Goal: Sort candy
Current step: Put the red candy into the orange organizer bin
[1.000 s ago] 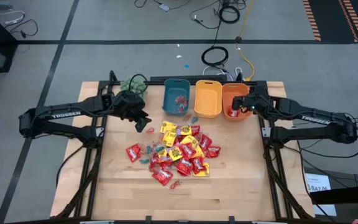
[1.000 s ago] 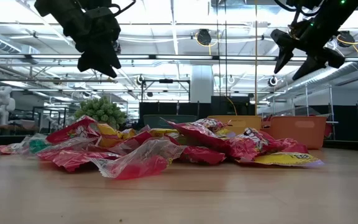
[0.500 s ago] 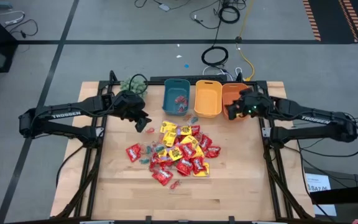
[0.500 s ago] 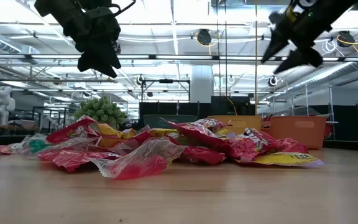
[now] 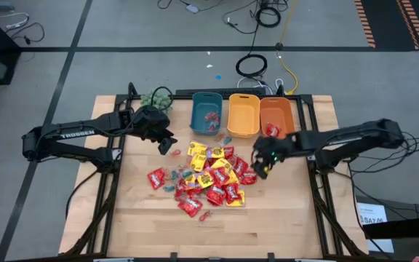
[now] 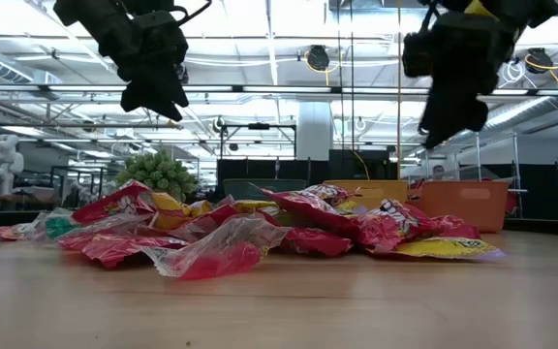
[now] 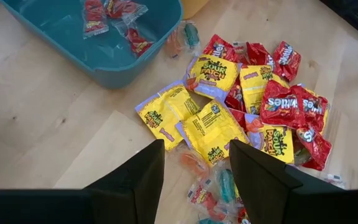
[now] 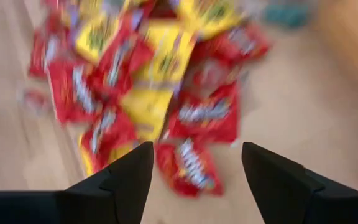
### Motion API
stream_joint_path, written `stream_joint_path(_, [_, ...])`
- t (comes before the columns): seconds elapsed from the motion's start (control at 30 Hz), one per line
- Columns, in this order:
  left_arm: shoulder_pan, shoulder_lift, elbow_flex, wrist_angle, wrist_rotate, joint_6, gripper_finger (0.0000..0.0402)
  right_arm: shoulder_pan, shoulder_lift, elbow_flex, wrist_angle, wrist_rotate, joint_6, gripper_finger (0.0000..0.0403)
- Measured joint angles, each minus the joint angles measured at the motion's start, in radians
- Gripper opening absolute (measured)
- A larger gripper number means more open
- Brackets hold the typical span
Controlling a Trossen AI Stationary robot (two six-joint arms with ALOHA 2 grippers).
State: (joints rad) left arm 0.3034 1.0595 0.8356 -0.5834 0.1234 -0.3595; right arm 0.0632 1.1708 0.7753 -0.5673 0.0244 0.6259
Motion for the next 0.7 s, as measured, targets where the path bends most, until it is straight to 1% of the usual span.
stream_joint_path(0.13, [0.0, 0.0, 0.0, 0.0, 0.0, 0.0, 0.0191, 0.083, 0.109, 0.0, -0.001, -0.002, 0.064, 0.0228])
stream_joint_path(0.23, [0.0, 0.0, 0.0, 0.0, 0.0, 0.0, 0.0191, 0.125, 0.195, 0.0, 0.022, -0.001, 0.092, 0.0227])
stream_joint_path(0.37, [0.0, 0.0, 0.0, 0.0, 0.0, 0.0, 0.0191, 0.14, 0.312, 0.0, 0.061, 0.023, 0.1, 0.0226])
stream_joint_path(0.53, [0.0, 0.0, 0.0, 0.0, -0.009, 0.004, 0.0191, 0.142, 0.433, 0.004, 0.101, 0.034, 0.15, 0.0222])
stream_joint_path(0.6, [0.0, 0.0, 0.0, 0.0, -0.036, 0.056, 0.0191, 0.142, 0.458, 0.005, 0.099, 0.038, 0.178, 0.0204])
stream_joint_path(0.63, [0.0, 0.0, 0.0, 0.0, -0.047, 0.099, 0.0191, 0.144, 0.463, 0.005, 0.094, 0.036, 0.19, 0.0189])
stream_joint_path(0.7, [0.0, 0.0, 0.0, -0.001, -0.051, 0.189, 0.0191, 0.145, 0.457, 0.005, 0.079, 0.029, 0.206, 0.0145])
